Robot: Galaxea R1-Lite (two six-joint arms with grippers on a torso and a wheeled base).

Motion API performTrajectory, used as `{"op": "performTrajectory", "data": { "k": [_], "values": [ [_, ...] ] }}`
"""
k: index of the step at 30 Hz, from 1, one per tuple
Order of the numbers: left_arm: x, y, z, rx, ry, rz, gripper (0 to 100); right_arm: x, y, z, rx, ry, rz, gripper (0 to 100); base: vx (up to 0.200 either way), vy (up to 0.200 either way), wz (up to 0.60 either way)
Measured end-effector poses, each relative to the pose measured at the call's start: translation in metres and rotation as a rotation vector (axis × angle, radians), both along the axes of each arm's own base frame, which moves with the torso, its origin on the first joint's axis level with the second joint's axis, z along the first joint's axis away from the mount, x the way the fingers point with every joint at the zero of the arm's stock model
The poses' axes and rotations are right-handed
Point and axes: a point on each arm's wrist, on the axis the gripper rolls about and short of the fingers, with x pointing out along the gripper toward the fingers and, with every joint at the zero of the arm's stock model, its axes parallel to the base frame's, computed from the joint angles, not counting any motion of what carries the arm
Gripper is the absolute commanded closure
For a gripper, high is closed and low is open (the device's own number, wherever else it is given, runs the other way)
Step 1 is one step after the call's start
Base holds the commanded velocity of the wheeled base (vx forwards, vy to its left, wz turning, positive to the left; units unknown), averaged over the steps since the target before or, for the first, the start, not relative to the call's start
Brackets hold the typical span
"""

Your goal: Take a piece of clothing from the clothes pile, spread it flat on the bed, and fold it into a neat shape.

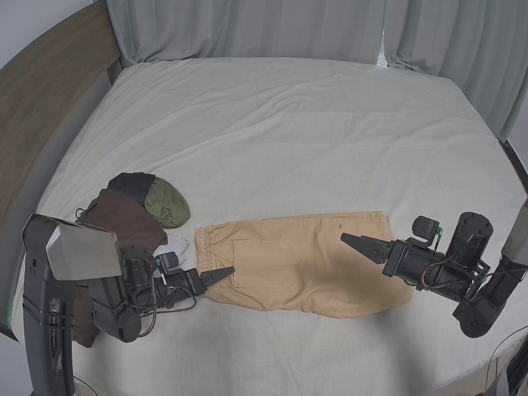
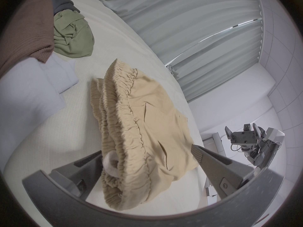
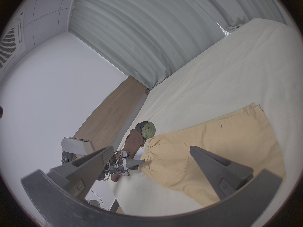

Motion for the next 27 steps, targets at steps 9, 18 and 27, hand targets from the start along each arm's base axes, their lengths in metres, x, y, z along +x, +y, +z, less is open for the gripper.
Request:
{"op": "performTrajectory", "data": {
  "k": [9,18,27],
  "values": [
    [0.006,-0.002,0.000,-0.015,-0.008,0.004,0,0.000,0.000,-0.001,-0.012,-0.009,0.002,0,0.000,0.000,0.00],
    [0.008,-0.003,-0.005,-0.012,-0.004,0.005,100,0.000,0.000,-0.001,-0.013,-0.008,0.001,0,0.000,0.000,0.00],
    [0.009,-0.002,-0.009,-0.011,0.003,0.005,100,0.000,0.000,-0.002,-0.014,-0.006,0.002,0,0.000,0.000,0.00]
  ]
}}
